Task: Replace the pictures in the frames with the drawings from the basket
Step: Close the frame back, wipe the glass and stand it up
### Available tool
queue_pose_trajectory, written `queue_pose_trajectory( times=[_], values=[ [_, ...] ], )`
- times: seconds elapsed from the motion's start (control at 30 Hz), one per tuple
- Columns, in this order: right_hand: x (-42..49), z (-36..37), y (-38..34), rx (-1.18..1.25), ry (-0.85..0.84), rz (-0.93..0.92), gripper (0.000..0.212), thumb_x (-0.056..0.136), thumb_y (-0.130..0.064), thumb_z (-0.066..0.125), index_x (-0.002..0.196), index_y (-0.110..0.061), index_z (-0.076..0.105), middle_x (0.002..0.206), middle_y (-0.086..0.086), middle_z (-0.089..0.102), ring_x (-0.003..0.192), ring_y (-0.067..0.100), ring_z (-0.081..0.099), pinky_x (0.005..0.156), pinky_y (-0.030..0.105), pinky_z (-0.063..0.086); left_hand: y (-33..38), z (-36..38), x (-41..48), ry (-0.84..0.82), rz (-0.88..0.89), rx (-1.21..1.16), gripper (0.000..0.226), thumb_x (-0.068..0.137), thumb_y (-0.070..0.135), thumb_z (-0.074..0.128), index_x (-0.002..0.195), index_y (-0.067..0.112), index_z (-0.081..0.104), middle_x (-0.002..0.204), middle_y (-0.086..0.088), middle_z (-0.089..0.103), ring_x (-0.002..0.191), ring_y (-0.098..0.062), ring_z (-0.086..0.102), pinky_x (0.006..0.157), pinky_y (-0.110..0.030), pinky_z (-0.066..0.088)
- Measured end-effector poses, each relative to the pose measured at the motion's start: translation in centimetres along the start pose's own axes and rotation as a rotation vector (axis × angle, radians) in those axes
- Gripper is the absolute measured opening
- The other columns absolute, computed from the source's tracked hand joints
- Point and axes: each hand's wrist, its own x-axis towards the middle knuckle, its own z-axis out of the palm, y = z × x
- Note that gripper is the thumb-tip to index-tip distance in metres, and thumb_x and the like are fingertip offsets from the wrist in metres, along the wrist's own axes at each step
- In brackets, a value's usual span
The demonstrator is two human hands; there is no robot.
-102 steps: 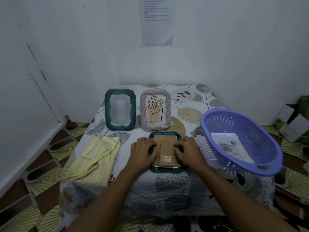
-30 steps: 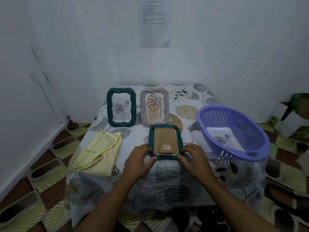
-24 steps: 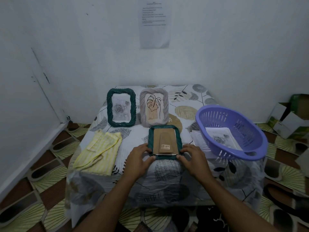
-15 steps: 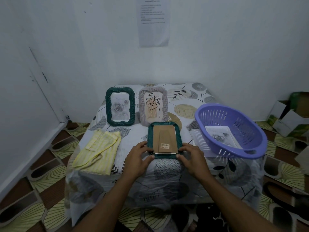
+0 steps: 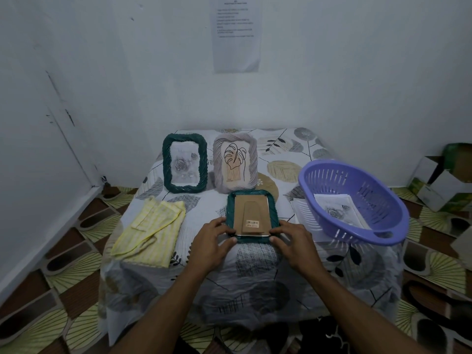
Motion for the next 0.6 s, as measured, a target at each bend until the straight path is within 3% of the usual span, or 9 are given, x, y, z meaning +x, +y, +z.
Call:
queue_pose_trajectory(
  times=[0.17,0.33,0.6],
  values=[
    [0.1,0.1,0.0,-0.04,-0.016,-0.009,0.019,0.084,-0.028,0.071,0.103,-0.023,0.072,0.106,-0.002,0.07,0.106,0.02,0.056,0.091,0.036,0.045,0.0,0.1,0.1,-0.013,-0.026,0.009,0.025,0.085,0.031,0.07,0.108,0.02,0.071,0.136,0.001,0.054,0.12,-0.018,0.049,0.093,-0.024,0.036],
    [2.0,0.1,-0.4,0.029,0.007,0.117,0.023,0.091,-0.02,0.061,0.113,-0.014,0.067,0.106,0.007,0.071,0.101,0.023,0.063,0.089,0.034,0.05,1.0,-0.1,1.9,0.025,-0.051,0.03,0.027,0.088,0.027,0.063,0.113,0.016,0.063,0.119,-0.003,0.059,0.111,-0.021,0.05,0.092,-0.029,0.039],
    [4.7,0.1,-1.6,0.141,-0.004,0.236,0.03,0.098,-0.005,0.039,0.117,-0.016,0.059,0.108,0.014,0.068,0.091,0.026,0.063,0.074,0.035,0.053,6.2,2.3,6.4,-0.085,-0.183,-0.05,0.049,0.089,0.041,0.056,0.129,0.013,0.055,0.13,-0.01,0.059,0.117,-0.026,0.053,0.099,-0.035,0.044]
  ],
)
